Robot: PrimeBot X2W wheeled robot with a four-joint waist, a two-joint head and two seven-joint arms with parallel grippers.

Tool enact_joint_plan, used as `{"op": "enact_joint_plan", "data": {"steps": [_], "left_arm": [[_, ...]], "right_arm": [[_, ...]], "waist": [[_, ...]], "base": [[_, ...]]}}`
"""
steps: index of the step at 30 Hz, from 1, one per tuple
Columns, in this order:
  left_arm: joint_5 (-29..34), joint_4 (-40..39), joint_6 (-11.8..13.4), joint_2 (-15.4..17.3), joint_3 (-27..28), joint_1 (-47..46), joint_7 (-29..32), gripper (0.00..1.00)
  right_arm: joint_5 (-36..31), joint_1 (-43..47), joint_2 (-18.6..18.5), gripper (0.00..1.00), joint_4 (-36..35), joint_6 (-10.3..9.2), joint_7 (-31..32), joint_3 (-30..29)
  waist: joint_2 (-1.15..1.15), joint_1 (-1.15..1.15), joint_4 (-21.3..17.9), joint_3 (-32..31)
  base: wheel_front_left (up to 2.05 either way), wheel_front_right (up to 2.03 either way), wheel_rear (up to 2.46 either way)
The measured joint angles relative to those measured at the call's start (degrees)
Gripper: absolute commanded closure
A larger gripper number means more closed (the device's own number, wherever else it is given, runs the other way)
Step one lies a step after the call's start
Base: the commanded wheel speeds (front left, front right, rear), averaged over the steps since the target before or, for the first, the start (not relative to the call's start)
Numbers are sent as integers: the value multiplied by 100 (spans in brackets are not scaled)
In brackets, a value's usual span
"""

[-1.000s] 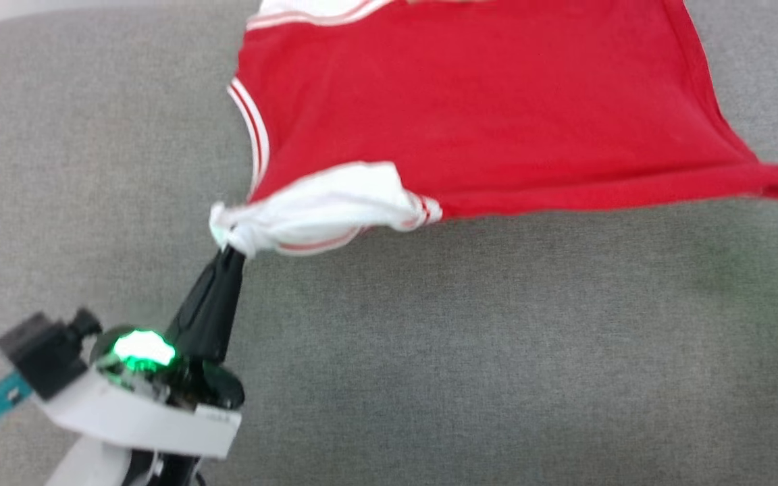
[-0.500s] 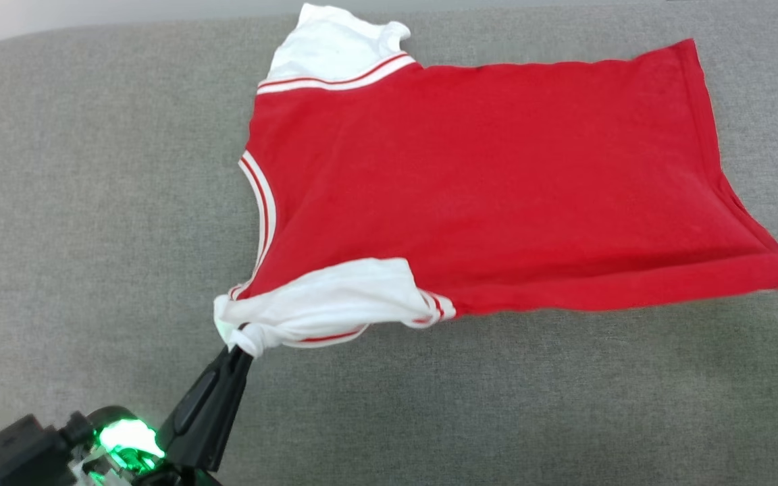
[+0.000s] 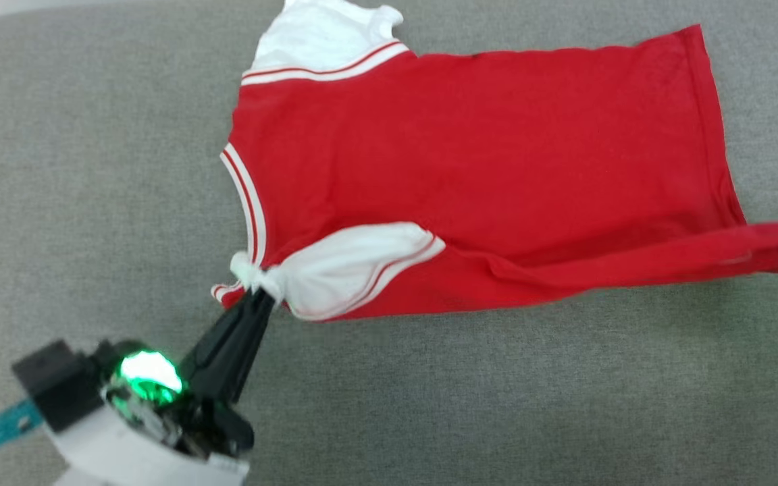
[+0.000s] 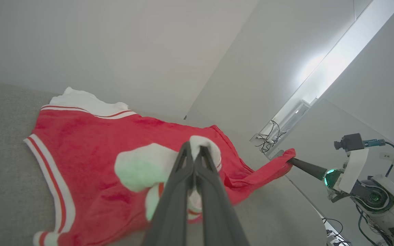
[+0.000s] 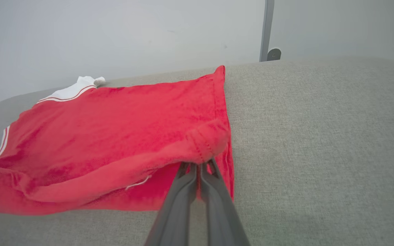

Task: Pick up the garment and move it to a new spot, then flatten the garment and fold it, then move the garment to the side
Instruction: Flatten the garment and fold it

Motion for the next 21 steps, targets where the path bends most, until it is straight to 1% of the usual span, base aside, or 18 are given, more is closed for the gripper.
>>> {"op": "enact_joint_plan", "data": {"steps": [3,6,10,15,21], "left_arm": [[-11,376,0,-33,-108,-480,0,100],[-96,738,0,-158,-168,-963,-1,100],[-211,1251,0,-348,-59,-1454,-5,100],[-250,1724,0,-503,2,-1714,-22,100],[-116,2169,0,-591,-30,-1853,-24,100]], "right_arm": [[1,-348,-16,100,323,0,27,127],[-42,-626,-34,100,616,0,60,213],[-89,-995,41,100,975,0,27,203],[-112,-1346,129,100,1393,0,-73,226],[-204,-1596,213,100,1840,0,-137,263]], "waist": [[0,0,-12,120],[0,0,-7,256],[0,0,18,447],[0,0,43,663],[0,0,75,843]], "base": [[0,0,0],[0,0,0],[0,0,0],[0,0,0],[0,0,0]]}}
